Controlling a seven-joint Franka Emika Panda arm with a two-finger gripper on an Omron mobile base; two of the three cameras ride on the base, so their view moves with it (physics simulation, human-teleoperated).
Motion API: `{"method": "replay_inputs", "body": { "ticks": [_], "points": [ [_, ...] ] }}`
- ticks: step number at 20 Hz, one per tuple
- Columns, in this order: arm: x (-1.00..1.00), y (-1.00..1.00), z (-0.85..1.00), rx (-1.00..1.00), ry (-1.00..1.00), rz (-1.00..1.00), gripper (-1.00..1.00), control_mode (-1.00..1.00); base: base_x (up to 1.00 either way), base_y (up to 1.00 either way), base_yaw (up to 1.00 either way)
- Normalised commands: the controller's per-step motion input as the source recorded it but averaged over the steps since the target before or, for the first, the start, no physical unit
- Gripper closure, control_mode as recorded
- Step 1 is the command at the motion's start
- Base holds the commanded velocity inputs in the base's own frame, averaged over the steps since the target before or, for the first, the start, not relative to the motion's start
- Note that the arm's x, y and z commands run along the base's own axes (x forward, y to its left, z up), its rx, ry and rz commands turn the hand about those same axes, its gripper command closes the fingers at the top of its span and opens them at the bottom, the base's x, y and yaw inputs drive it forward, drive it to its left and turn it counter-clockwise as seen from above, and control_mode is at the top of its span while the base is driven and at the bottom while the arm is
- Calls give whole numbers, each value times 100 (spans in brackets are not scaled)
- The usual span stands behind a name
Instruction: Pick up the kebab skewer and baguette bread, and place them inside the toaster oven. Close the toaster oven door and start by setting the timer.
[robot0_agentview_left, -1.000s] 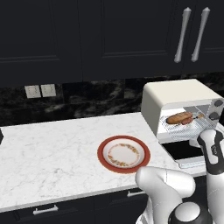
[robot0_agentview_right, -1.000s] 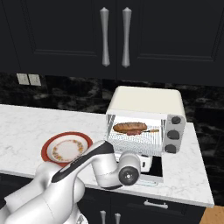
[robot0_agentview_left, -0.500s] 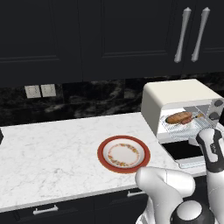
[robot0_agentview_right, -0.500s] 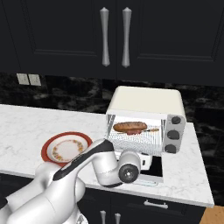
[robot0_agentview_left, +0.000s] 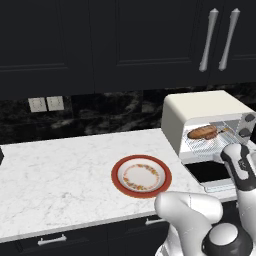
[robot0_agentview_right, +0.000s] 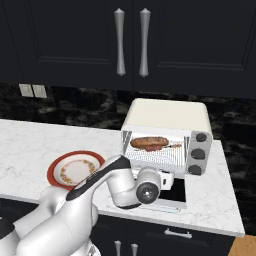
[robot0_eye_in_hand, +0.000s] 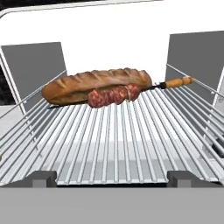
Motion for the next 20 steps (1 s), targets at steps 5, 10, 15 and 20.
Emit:
{"method": "replay_inputs", "body": {
  "ticks": [5, 10, 15, 20],
  "points": [
    [19, 0, 0, 0, 0, 0, -100, -100, 0, 0, 0],
    [20, 0, 0, 0, 0, 0, -100, -100, 0, 0, 0],
    [21, 0, 0, 0, 0, 0, -100, -100, 0, 0, 0],
    [23, 0, 0, 0, 0, 0, -100, -100, 0, 0, 0]
  ]
}}
